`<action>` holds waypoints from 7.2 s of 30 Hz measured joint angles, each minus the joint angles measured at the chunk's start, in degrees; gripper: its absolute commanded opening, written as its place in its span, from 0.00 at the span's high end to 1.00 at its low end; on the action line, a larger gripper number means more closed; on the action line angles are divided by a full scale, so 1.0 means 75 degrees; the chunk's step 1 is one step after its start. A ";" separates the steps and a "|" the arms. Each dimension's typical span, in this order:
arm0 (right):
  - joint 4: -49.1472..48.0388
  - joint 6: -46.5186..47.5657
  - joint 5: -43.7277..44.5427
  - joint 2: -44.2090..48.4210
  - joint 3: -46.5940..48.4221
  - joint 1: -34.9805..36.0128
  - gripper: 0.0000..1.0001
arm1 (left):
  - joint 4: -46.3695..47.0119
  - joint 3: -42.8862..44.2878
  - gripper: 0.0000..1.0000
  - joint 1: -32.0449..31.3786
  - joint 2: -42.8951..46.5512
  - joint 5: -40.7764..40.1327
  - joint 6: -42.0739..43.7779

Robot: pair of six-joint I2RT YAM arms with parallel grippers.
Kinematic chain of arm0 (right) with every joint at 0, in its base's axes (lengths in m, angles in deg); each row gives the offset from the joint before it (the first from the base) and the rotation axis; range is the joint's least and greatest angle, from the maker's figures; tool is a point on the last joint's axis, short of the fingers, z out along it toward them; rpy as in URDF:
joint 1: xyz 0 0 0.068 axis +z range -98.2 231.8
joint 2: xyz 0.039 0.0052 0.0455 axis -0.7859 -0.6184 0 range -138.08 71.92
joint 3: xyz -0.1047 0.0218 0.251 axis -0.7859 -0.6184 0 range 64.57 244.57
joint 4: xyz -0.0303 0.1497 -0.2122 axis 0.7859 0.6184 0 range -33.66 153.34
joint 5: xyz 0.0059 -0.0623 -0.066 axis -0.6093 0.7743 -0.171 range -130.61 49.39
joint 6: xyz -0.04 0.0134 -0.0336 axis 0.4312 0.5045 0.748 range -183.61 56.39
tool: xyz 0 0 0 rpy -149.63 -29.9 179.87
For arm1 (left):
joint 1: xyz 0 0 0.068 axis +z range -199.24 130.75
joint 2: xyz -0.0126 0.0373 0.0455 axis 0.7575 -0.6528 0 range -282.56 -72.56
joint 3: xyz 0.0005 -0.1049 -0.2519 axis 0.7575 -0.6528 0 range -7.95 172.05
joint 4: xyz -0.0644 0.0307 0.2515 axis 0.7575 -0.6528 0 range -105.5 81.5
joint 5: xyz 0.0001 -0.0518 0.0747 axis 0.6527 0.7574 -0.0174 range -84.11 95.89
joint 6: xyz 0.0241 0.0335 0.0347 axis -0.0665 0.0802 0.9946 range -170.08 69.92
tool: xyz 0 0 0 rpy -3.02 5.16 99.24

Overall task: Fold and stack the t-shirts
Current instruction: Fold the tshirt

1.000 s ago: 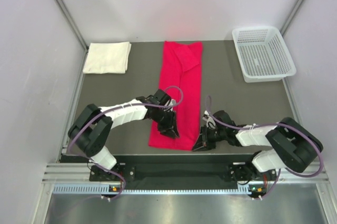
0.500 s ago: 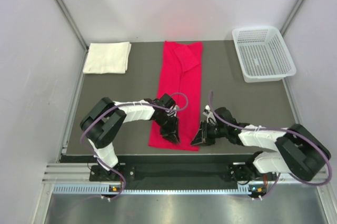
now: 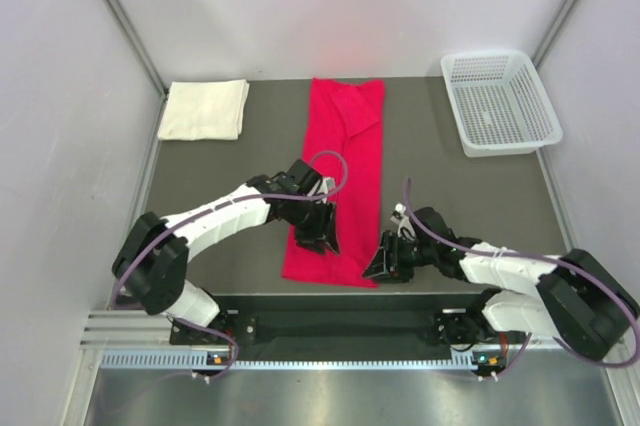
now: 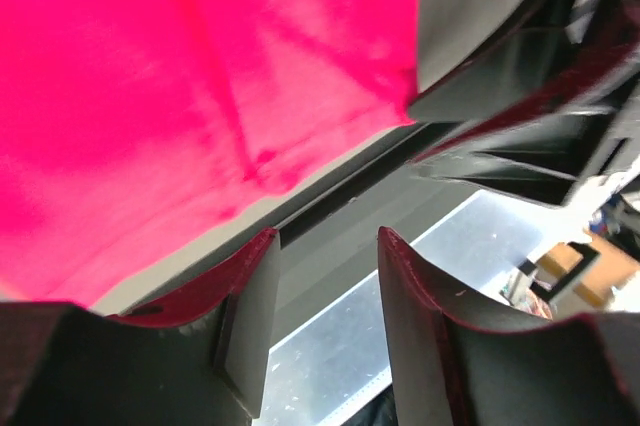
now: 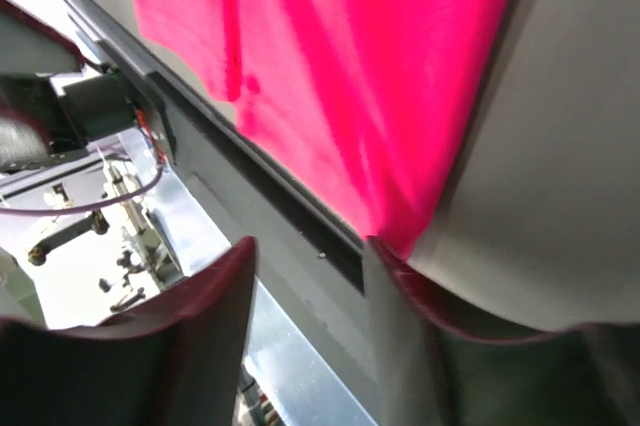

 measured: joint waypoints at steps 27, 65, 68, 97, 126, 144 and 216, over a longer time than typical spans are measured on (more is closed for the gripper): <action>-0.0175 -0.0586 0.0219 0.1020 -0.1005 -0.0152 0.53 | -0.1431 -0.1810 0.62 0.2363 0.0143 -0.1000 0.0764; -0.0868 -0.0831 0.0242 0.0286 -0.1052 -0.0152 0.78 | -0.0629 -0.2331 0.83 0.2331 0.0568 -0.0580 0.0122; -0.0883 -0.0822 0.0265 0.0277 -0.1087 -0.0152 0.85 | -0.0495 -0.2451 0.99 0.2270 0.0519 -0.0554 0.0058; 0.2707 0.0463 0.1128 0.1445 0.0641 -0.0519 1.00 | -0.0061 -0.1769 1.00 0.0723 0.1259 -0.0548 -0.1556; 0.5120 0.3314 -0.0801 -0.6636 1.0130 -0.3794 1.00 | -0.0539 0.5980 1.00 0.4124 -0.5062 0.0533 -0.0656; 0.5304 0.3346 -0.1411 -0.7991 1.1348 -0.4042 0.88 | -0.0574 0.6910 0.95 0.4275 -0.6102 0.0833 -0.0880; 0.3853 0.4543 -0.1708 -0.4552 0.5590 -0.3800 0.56 | 0.1230 0.1886 0.49 0.4287 -0.3386 0.1868 0.1513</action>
